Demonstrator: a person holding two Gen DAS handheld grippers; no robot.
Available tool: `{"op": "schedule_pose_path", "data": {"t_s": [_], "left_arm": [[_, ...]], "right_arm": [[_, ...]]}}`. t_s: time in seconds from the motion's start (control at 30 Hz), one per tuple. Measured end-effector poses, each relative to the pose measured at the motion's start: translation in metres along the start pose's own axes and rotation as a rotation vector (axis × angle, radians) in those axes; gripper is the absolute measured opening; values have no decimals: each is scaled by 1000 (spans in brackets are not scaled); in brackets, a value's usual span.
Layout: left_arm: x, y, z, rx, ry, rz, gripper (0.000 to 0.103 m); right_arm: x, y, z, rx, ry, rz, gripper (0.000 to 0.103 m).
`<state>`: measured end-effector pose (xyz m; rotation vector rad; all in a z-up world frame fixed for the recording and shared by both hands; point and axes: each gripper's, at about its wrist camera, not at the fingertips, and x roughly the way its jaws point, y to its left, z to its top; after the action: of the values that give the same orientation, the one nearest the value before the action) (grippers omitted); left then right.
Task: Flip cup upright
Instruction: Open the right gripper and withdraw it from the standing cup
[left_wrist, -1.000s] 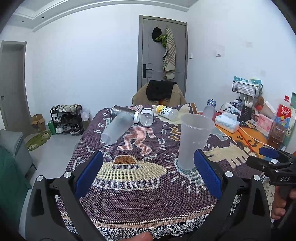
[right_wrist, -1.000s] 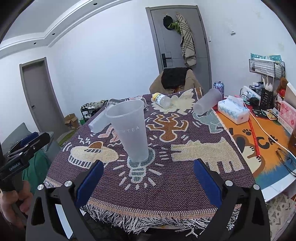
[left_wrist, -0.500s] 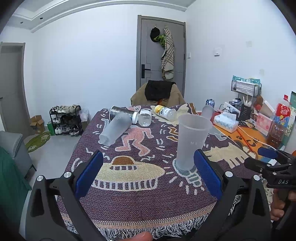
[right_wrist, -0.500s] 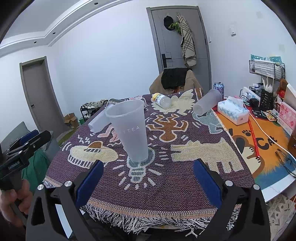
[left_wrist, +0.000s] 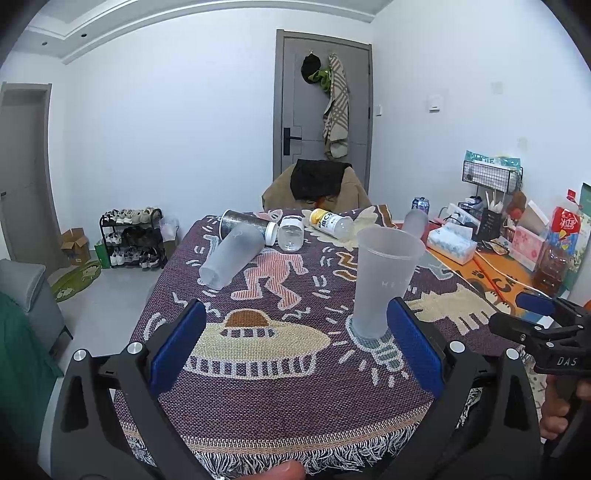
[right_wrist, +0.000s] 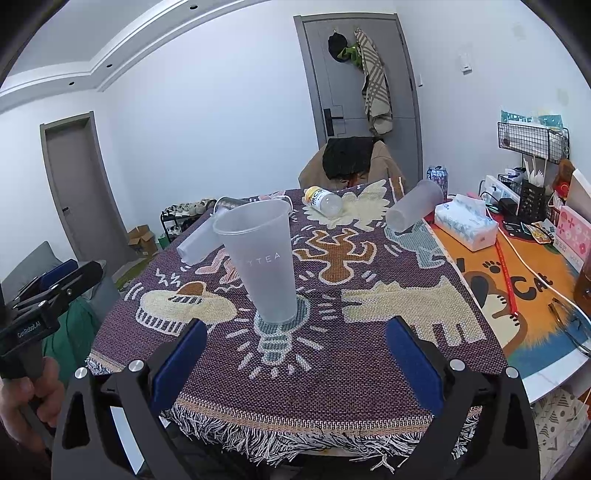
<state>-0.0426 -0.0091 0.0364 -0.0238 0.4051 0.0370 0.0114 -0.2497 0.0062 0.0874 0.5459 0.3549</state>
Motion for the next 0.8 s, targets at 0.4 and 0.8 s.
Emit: {"op": "schedule_pose_path", "data": {"t_s": [0.4, 0.8], "left_arm": [[1, 1, -1, -3, 6, 0, 97], [1, 1, -1, -2, 6, -1, 97]], "right_arm": [[-4, -1, 2, -2, -7, -8, 95], [-3, 0, 2, -9, -7, -3, 95]]}}
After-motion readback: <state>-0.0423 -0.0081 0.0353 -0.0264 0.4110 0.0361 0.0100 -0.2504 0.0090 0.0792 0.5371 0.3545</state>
